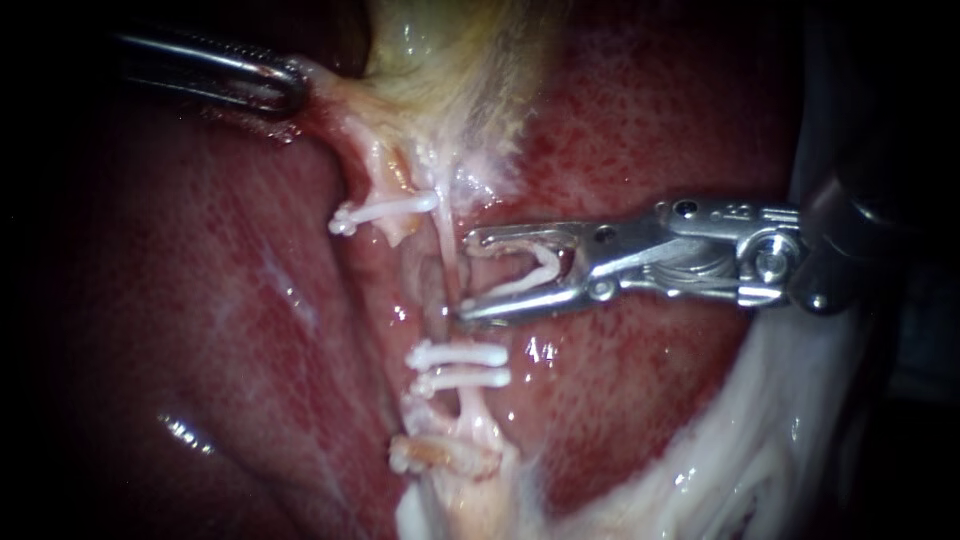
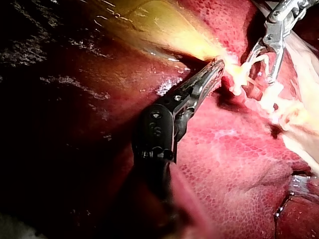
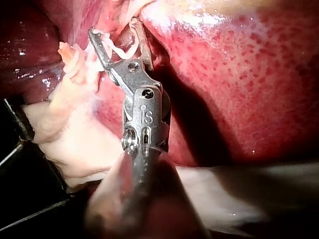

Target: Clipping third clip right tube

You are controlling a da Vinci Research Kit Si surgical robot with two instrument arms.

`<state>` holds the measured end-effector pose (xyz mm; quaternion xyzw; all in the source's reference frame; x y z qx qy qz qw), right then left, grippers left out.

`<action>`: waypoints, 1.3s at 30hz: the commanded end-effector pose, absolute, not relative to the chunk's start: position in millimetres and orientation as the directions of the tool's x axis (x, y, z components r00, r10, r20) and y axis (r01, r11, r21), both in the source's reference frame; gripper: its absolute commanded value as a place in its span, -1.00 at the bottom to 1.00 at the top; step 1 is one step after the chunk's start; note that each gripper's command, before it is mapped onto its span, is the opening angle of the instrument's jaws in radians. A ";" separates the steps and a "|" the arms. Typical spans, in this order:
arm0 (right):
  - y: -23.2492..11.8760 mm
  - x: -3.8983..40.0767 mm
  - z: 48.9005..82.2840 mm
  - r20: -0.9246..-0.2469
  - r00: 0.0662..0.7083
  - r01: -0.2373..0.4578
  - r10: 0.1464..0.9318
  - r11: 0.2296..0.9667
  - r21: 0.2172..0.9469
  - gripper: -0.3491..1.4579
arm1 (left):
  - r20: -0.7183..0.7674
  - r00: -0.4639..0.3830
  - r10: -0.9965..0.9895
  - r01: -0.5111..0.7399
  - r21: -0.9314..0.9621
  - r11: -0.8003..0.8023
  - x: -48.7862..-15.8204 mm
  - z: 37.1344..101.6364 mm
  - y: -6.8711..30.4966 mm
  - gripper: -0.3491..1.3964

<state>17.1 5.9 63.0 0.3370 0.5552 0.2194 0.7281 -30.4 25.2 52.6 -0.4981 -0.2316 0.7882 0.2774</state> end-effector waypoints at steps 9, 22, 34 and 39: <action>5.8 18.2 62.7 -0.618 0.241 0.085 0.748 0.618 0.782 -0.07 | -0.657 -0.350 0.668 -0.206 -0.642 -0.739 -30.4 52.7 25.3 -1.00; 4.9 19.7 61.0 -0.578 0.217 0.190 0.787 0.547 0.816 -0.07 | -0.657 -0.350 0.667 -0.205 -0.642 -0.739 -30.2 53.1 25.4 -1.00; 5.1 19.9 61.3 -0.565 0.218 0.189 0.796 0.534 0.824 -0.13 | -0.657 -0.350 0.667 -0.205 -0.641 -0.739 -30.1 53.2 25.5 -1.00; 5.2 19.9 61.3 -0.555 0.221 0.188 0.802 0.524 0.831 -0.22 | -0.657 -0.350 0.667 -0.204 -0.642 -0.739 -30.0 53.3 25.5 -1.00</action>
